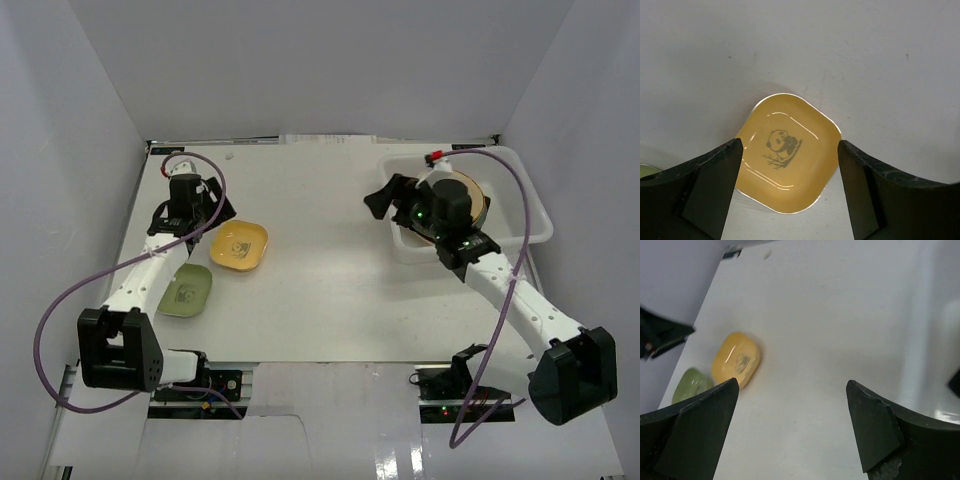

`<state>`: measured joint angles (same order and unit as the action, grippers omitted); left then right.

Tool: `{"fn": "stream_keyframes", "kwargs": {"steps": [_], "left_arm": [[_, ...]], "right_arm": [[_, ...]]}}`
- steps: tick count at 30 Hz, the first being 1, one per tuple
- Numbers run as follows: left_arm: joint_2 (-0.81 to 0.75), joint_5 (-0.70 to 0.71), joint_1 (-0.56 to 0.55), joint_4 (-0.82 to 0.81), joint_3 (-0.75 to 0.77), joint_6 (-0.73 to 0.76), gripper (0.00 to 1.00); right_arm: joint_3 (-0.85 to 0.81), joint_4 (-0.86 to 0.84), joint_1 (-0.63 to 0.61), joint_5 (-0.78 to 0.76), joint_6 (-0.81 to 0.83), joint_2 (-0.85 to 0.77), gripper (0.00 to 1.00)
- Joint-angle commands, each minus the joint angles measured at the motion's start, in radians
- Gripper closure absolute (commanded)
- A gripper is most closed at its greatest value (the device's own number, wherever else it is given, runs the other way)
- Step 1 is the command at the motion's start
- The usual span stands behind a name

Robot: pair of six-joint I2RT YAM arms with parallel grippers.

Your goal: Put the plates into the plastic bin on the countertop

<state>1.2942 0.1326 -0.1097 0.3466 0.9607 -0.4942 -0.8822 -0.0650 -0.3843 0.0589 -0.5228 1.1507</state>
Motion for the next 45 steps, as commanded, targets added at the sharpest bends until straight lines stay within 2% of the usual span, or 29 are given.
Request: {"fn": "stream_keyframes", "kwargs": {"steps": [1,6,15,20,22,26,28,30,31,33,36,45], "left_arm": [[0.075,-0.083,0.036,0.097,0.07,0.104,0.13],[0.229,-0.099,0.038,0.103,0.101,0.152,0.13],[0.326,0.045,0.038,0.112,0.09,0.184,0.24],[0.324,0.051,0.038,0.111,0.087,0.184,0.53],[0.301,0.068,0.038,0.109,0.081,0.178,0.52],[0.18,0.01,0.038,0.048,0.03,0.168,0.39],[0.091,-0.016,0.038,-0.001,0.003,0.169,0.35],[0.025,0.011,0.038,-0.033,-0.014,0.175,0.3],[0.021,0.083,0.038,-0.034,-0.023,0.18,0.27],[0.057,0.137,0.038,-0.002,-0.017,0.197,0.22],[0.161,0.13,0.038,0.041,0.016,0.207,0.21],[0.333,0.153,0.053,0.072,0.061,0.218,0.23]], "right_arm": [[0.025,-0.117,-0.16,-0.028,0.0,0.041,0.06],[0.019,-0.153,-0.348,-0.034,0.01,0.135,0.07],[0.005,-0.202,-0.522,-0.048,0.007,0.277,0.09],[-0.044,-0.216,-0.59,-0.039,-0.003,0.38,0.1],[-0.075,-0.213,-0.62,-0.033,-0.005,0.415,0.1],[-0.11,-0.208,-0.657,-0.042,0.007,0.443,0.1],[-0.124,-0.194,-0.663,-0.05,0.012,0.454,0.11],[-0.139,-0.188,-0.671,-0.053,0.017,0.458,0.11],[-0.143,-0.185,-0.673,-0.053,0.017,0.463,0.11],[-0.15,-0.185,-0.682,-0.054,0.015,0.469,0.11],[-0.161,-0.182,-0.691,-0.054,0.015,0.475,0.11],[-0.143,-0.187,-0.708,-0.053,0.026,0.446,0.11]]}}
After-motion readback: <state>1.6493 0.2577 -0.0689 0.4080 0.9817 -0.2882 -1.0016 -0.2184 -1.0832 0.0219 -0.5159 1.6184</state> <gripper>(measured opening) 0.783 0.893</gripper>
